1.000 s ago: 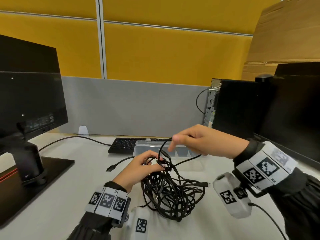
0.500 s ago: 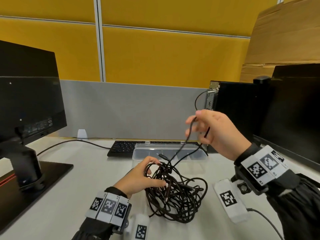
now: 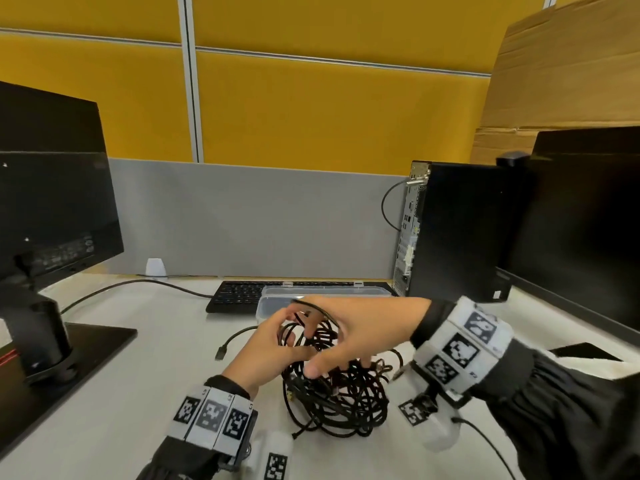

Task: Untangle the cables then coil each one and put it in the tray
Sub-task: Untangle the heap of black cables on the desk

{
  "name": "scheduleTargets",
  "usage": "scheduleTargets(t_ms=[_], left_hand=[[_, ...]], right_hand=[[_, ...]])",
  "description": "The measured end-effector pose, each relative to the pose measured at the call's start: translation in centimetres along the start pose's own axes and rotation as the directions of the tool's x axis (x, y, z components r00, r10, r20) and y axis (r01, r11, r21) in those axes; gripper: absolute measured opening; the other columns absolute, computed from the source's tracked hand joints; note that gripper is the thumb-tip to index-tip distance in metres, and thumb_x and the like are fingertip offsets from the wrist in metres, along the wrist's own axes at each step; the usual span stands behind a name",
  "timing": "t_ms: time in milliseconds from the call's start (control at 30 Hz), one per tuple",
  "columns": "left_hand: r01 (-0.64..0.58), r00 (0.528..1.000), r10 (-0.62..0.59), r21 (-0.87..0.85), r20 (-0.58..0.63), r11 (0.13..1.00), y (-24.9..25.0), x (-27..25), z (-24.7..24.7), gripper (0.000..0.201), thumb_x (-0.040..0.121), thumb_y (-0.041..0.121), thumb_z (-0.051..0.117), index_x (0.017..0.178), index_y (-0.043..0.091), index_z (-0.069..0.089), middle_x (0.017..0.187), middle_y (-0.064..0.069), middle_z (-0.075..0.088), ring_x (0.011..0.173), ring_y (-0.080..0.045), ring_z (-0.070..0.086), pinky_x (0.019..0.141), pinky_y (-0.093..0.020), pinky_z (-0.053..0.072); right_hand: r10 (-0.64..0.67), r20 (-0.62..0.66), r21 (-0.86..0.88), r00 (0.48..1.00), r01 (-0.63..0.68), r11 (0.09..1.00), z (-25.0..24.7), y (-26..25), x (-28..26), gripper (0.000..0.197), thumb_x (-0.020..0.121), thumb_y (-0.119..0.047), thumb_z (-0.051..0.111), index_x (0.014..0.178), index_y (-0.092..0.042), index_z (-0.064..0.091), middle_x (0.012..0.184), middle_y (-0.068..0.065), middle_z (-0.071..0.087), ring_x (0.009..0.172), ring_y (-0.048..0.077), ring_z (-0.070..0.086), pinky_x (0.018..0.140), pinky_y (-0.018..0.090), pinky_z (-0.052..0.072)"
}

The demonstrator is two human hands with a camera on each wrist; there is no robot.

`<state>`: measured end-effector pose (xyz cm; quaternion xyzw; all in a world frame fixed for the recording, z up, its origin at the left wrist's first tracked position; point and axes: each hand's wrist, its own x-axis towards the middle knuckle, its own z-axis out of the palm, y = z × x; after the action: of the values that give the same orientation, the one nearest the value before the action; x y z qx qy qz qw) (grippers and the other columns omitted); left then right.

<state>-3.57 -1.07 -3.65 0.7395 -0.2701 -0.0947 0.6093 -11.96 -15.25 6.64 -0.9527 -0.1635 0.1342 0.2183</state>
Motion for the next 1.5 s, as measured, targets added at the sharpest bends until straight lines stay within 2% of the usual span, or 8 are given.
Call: scheduleTargets(t_ms=[167,333,567,800,1000,1133,1267,1500], left_hand=[[-0.025,0.999,0.026,-0.035,0.024,0.999,-0.1,0.0,0.0,0.033,0.071,0.007,0.075,0.097,0.022,0.061,0.093,-0.004,0.067,0.089,-0.015,0.063,0.079,-0.030,0.055],[-0.059,0.998,0.058,-0.066,-0.020,0.996,0.0,0.1,0.3,0.026,0.071,-0.002,0.073,0.091,0.009,0.062,0.066,0.014,0.056,0.073,-0.008,0.054,0.073,-0.023,0.044],[-0.014,0.997,0.005,-0.124,-0.072,0.992,-0.5,0.3,-0.3,0.029,0.072,-0.004,0.073,0.087,0.020,0.068,0.067,0.021,0.060,0.076,-0.011,0.048,0.076,-0.025,0.044],[0.089,0.994,-0.092,-0.061,-0.051,0.994,-1.6,0.6,-0.8,0.046,0.075,-0.011,0.067,0.106,0.023,0.062,0.096,-0.013,0.059,0.092,-0.029,0.060,0.080,-0.041,0.056],[0.120,0.993,-0.118,-0.116,0.028,0.986,-1.5,0.4,-0.8,0.033,0.089,0.007,0.059,0.118,0.021,0.054,0.105,-0.011,0.064,0.091,-0.017,0.063,0.072,-0.026,0.053],[0.057,0.998,-0.055,-0.070,0.035,0.996,-0.8,0.1,-0.6,0.018,0.092,0.013,0.056,0.106,0.025,0.058,0.107,-0.007,0.065,0.097,-0.017,0.062,0.087,-0.030,0.051],[-0.037,0.999,0.037,-0.065,-0.012,0.997,-0.2,-0.1,-0.2,0.022,0.095,0.005,0.049,0.110,0.018,0.058,0.100,0.003,0.066,0.091,-0.002,0.064,0.073,-0.010,0.047],[-0.197,0.960,0.188,-0.023,-0.207,0.980,0.9,-0.2,0.3,0.019,0.092,0.006,0.052,0.103,0.022,0.052,0.095,0.000,0.060,0.073,0.003,0.057,0.057,-0.008,0.044]], right_hand=[[-0.010,-0.335,-0.057,0.942,-0.010,0.998,1.9,0.7,2.9,0.056,0.080,-0.040,0.069,0.124,-0.019,0.042,0.123,0.002,0.049,0.107,0.018,0.052,0.092,0.035,0.045],[-0.032,-0.516,0.127,0.856,0.114,0.985,2.3,0.8,3.9,0.026,0.083,-0.021,0.068,0.106,-0.018,0.055,0.107,0.002,0.064,0.068,-0.008,0.057,0.065,0.012,0.043],[0.034,-0.696,0.509,0.717,0.460,0.727,0.0,-0.5,2.0,0.027,0.082,0.008,0.063,0.087,-0.013,0.046,0.073,0.013,0.061,0.067,0.023,0.063,0.070,0.034,0.054],[0.184,-0.918,0.396,0.352,0.848,0.352,-5.3,-1.3,-3.1,0.024,0.093,0.001,0.049,0.100,-0.020,0.040,0.083,0.007,0.056,0.057,0.013,0.060,0.042,0.021,0.044],[-0.063,-0.833,0.103,0.550,0.264,0.959,-4.2,4.3,-4.8,0.008,0.093,-0.006,0.053,0.099,-0.011,0.054,0.081,0.002,0.061,0.046,-0.001,0.051,0.045,0.008,0.038],[0.049,-0.654,0.030,0.755,-0.039,0.999,-1.9,7.8,-5.7,0.023,0.088,-0.040,0.049,0.088,-0.021,0.062,0.058,-0.008,0.054,0.050,0.000,0.048,0.058,0.018,0.044],[0.226,-0.431,-0.305,0.874,-0.377,0.875,-0.6,7.8,-6.0,0.040,0.087,-0.060,0.036,0.118,-0.037,0.048,0.095,-0.008,0.057,0.077,0.007,0.055,0.071,0.024,0.048],[0.021,-0.435,-0.420,0.900,-0.223,0.880,4.7,3.1,-3.3,0.048,0.087,-0.066,0.027,0.094,-0.027,0.053,0.097,-0.008,0.061,0.081,0.011,0.053,0.077,0.029,0.039]])
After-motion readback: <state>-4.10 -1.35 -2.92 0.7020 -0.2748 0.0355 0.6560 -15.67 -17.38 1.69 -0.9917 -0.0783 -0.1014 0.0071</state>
